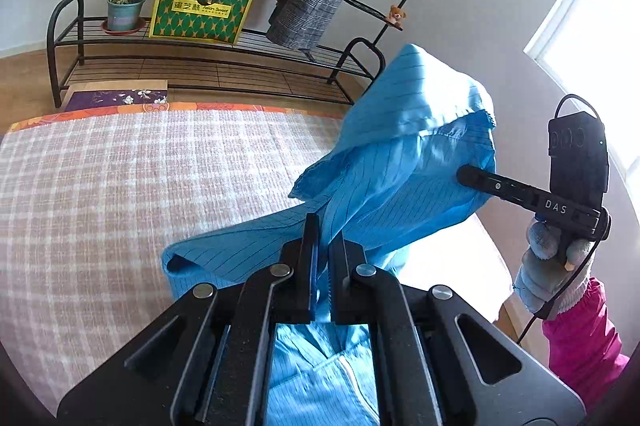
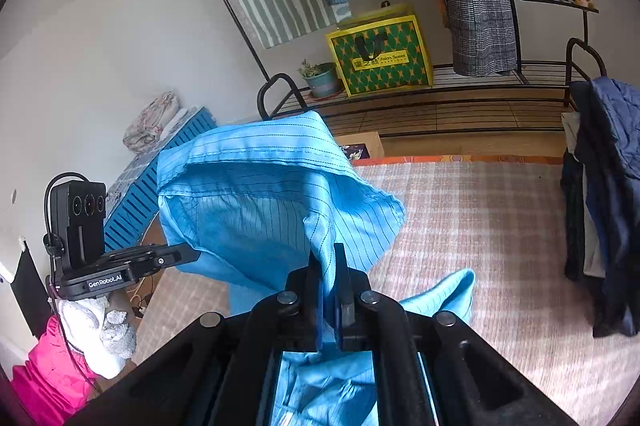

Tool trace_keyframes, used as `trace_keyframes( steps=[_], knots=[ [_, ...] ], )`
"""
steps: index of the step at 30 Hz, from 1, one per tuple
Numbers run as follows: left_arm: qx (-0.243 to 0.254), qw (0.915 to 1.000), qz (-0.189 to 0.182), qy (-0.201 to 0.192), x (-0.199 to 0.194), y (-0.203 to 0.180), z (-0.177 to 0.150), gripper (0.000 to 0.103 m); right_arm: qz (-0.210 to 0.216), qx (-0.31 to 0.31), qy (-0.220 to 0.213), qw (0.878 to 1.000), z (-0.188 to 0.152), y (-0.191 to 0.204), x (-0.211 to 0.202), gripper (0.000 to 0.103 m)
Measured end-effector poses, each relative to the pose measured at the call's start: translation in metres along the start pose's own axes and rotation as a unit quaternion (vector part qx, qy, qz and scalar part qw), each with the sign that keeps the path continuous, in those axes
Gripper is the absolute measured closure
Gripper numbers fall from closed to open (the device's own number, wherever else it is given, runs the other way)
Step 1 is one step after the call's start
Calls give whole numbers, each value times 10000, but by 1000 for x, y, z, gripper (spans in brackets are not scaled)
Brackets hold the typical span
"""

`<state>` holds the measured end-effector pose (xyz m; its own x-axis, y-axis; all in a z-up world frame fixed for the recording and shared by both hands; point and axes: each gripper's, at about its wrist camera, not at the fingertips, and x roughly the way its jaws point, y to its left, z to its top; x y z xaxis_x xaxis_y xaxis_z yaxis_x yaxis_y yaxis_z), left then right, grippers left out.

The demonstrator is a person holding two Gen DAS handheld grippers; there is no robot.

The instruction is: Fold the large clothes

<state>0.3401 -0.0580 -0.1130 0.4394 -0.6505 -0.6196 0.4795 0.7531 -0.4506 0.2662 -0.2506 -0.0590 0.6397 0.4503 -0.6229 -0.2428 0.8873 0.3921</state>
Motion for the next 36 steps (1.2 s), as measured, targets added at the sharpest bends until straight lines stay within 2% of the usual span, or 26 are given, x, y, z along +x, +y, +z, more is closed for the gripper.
trace_keyframes(
  steps=[4,10,12,17,20,23,25,26,28,29,31,34,36],
  knots=[
    [207,9998,8,42,-33,-26,-51,102,56,-111,-17,9999,-46,28,-41,102],
    [217,9995,-8,244,-62,-46,-148,102,-30,-345,238,9991,-136,60,-77,102],
    [250,9991,34,353,-65,-49,-181,102,-1,-250,371,9990,-169,60,-80,102],
    [-33,9967,123,807,-55,-35,-246,102,44,172,876,9960,-244,46,-66,102],
    [-50,9939,257,1068,-49,-32,-274,101,-232,89,1112,9935,-276,41,-55,102],
    [142,9923,383,1167,-53,-40,-286,98,-193,186,1369,9902,-293,36,-50,101],
    [196,9926,376,1142,-64,-42,-289,85,-181,85,1423,9896,-297,40,-58,91],
    [201,9933,359,1084,-72,-43,-288,83,-155,3,1413,9898,-298,43,-66,88],
    [215,9942,273,1015,-89,-44,-286,82,-78,-145,1389,9902,-298,50,-83,74],
    [271,9944,288,980,-96,-45,-285,80,-45,-234,1342,9907,-297,53,-93,72],
    [354,9946,296,927,-110,-46,-282,69,-4,-394,1262,9912,-296,58,-110,70],
    [301,9964,205,771,-126,-43,-264,69,95,-450,1014,9938,-282,56,-130,70],
    [68,9980,215,595,-130,-33,-248,69,32,-331,715,9969,-270,48,-140,68]
  ],
)
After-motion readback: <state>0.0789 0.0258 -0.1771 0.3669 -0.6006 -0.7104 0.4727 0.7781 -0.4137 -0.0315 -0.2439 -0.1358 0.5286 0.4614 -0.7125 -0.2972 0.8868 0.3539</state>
